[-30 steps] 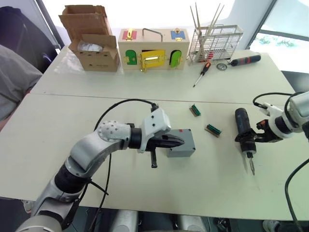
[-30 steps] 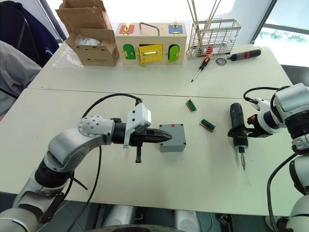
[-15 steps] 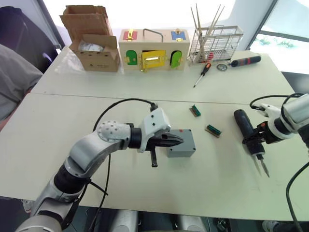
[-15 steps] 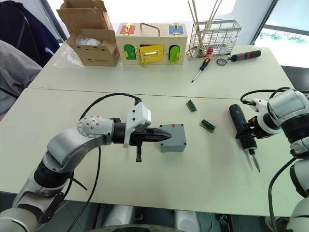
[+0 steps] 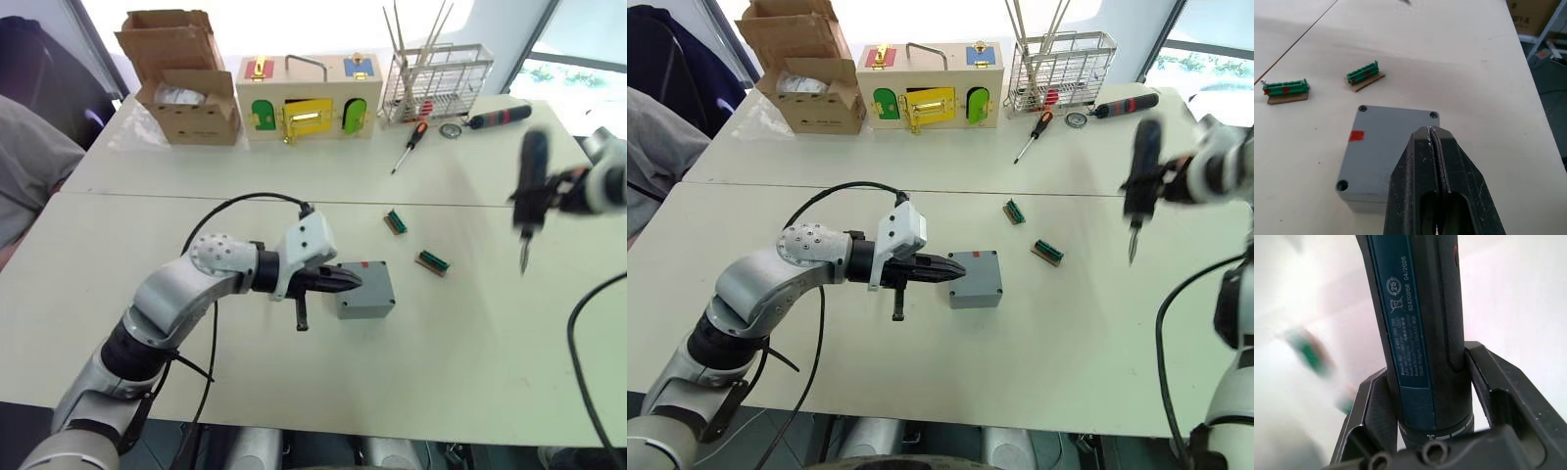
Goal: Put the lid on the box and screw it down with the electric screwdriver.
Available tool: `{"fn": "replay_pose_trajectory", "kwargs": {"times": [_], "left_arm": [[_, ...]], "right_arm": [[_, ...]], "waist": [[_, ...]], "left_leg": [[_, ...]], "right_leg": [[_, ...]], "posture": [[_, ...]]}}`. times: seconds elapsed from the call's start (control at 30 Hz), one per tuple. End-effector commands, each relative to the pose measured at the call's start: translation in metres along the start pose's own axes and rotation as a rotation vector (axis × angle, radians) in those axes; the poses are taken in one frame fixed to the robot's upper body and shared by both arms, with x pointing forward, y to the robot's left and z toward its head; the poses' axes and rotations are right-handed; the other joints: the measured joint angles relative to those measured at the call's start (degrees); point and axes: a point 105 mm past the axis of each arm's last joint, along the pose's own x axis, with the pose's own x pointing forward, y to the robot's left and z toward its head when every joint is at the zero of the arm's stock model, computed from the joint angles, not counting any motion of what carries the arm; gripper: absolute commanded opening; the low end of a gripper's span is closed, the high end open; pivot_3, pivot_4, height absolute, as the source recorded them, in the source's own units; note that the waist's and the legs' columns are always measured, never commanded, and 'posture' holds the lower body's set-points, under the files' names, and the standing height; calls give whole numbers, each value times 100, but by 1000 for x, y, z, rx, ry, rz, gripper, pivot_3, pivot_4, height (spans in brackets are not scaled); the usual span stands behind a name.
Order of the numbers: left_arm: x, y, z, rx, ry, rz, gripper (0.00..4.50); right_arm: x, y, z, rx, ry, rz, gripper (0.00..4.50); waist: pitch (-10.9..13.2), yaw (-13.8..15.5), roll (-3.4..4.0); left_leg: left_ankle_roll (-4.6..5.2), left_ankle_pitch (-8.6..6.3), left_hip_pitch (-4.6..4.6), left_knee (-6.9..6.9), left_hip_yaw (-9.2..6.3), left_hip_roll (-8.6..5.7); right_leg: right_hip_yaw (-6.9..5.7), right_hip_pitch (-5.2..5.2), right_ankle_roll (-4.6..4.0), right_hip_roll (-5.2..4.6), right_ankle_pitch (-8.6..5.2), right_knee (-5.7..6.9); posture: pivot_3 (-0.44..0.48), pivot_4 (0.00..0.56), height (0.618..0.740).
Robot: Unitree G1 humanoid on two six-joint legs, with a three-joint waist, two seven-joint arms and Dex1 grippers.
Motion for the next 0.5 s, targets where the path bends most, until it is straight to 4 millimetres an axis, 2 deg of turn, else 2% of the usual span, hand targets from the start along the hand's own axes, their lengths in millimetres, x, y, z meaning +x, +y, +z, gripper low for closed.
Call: {"fn": "replay_pose_trajectory", "kwargs": {"times": [0.03,0.07,0.1,0.13,0.17,0.23,0.33,0.43,0.5], "left_arm": [[-6,12,11,44,-24,22,0],[-7,15,10,43,-24,30,0],[-7,20,10,41,-19,41,0],[-8,23,9,39,-16,48,0],[-8,27,8,44,-5,57,0],[-9,32,6,51,15,64,0],[-4,30,-1,36,72,32,0],[6,21,-6,11,93,-18,0],[8,19,-9,11,101,-34,0]], "right_arm": [[-20,35,36,-77,-371,165,1906],[-27,51,38,-125,-506,209,1906],[-31,69,33,-175,-631,249,1906],[-35,79,26,-194,-713,267,1906],[-37,95,13,-152,-745,364,1906],[-41,118,-2,-98,-787,492,1906],[-51,149,-20,-167,-884,566,1906],[-47,178,-55,-271,-853,653,1906],[-45,185,-71,-297,-821,693,1906]], "waist": [[-3,14,-13],[-4,-13,-15],[-4,-44,-15],[-6,-59,-15],[-5,-66,-11],[-5,-65,-7],[-4,-32,-5],[-8,-35,-12],[-8,-68,-13]], "left_leg": [[0,0,0,1,-1,3],[0,0,0,5,2,4],[0,0,1,20,9,6],[0,0,1,28,9,6],[-1,1,3,32,7,10],[-8,6,1,30,11,7],[-10,6,-2,28,3,-1],[-9,6,0,30,-37,-37],[-5,4,5,38,-46,-50]], "right_leg": [[-2,5,0,2,0,0],[-2,10,0,2,0,0],[2,15,1,1,0,3],[4,17,3,1,1,6],[6,17,8,4,4,11],[14,1,9,5,5,31],[13,-16,9,0,5,69],[17,-8,9,-16,5,94],[21,7,9,-21,5,90]], "posture": [[0,150,740],[0,150,740],[0,150,740],[0,150,740],[0,150,740],[0,150,740],[0,150,740],[0,150,740],[0,150,740]]}}
